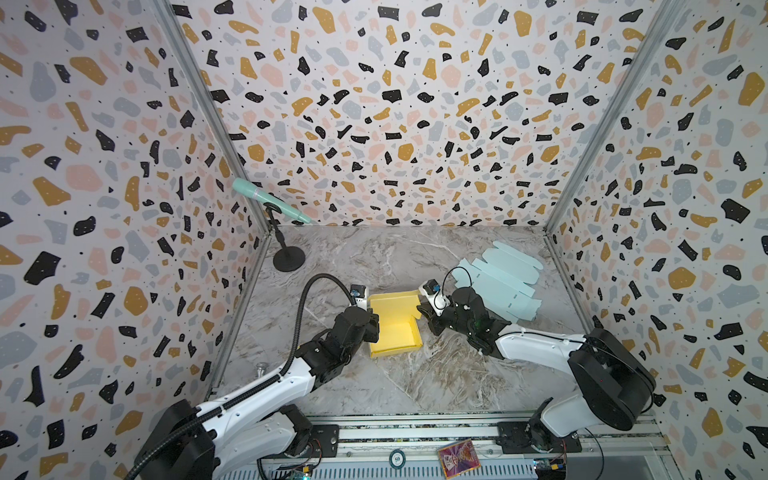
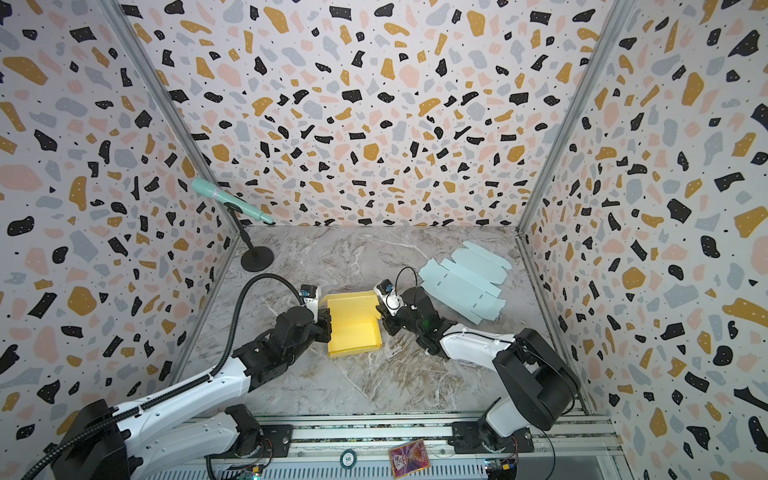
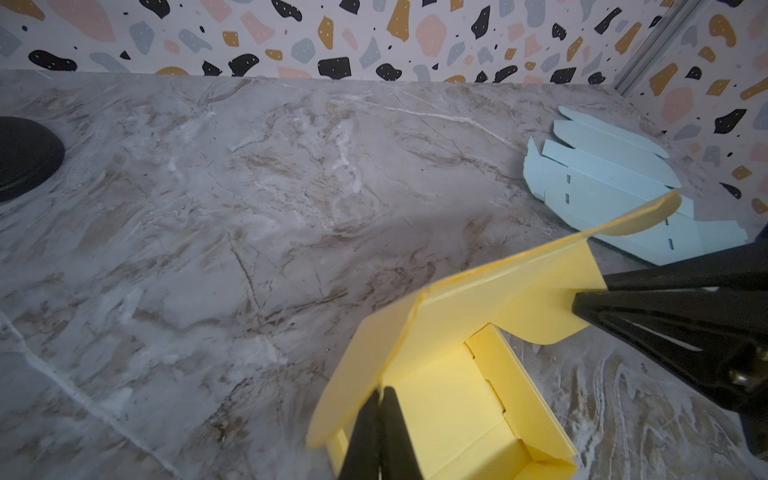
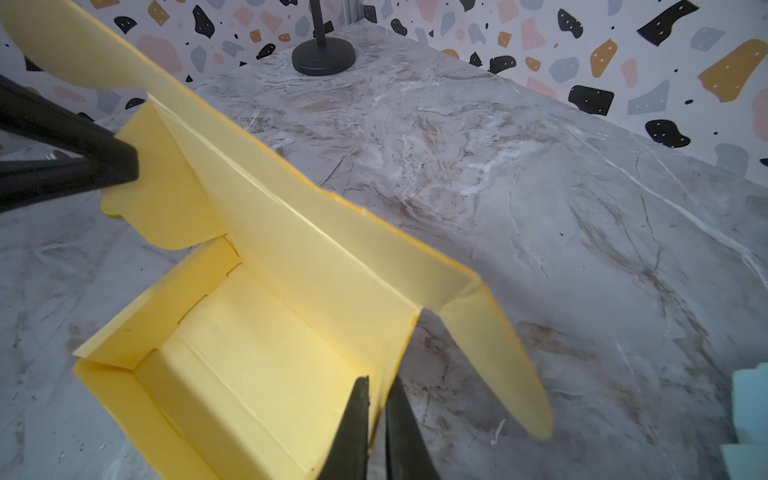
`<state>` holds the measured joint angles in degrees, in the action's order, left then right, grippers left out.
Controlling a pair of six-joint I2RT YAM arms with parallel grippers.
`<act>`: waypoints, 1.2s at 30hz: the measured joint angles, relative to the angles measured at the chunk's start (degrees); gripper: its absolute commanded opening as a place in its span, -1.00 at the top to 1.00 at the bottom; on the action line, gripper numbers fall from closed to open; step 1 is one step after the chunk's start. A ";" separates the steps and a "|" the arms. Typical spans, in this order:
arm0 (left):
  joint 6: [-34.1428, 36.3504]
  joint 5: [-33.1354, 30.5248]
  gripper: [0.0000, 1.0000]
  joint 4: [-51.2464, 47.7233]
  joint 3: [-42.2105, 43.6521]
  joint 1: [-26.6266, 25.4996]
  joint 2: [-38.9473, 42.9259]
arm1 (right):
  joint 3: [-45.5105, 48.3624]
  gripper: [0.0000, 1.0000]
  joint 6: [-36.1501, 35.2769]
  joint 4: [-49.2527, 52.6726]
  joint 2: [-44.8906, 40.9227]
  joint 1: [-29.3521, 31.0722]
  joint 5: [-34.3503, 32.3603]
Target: Fold the paper box
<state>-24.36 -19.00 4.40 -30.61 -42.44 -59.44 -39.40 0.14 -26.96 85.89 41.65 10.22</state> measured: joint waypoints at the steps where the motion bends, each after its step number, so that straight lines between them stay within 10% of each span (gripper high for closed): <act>1: 0.17 -0.02 1.00 0.70 0.15 0.02 -0.09 | -0.22 0.76 -0.02 0.04 0.09 0.00 -0.15; 36: 5.53 -4.26 1.00 34.51 9.27 -5.86 -15.56 | 3.23 0.72 -0.44 0.63 -3.32 -1.86 -7.19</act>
<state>-18.83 -23.27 38.92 -21.34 -48.29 -75.00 -36.16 -0.30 -26.33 82.56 39.79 3.03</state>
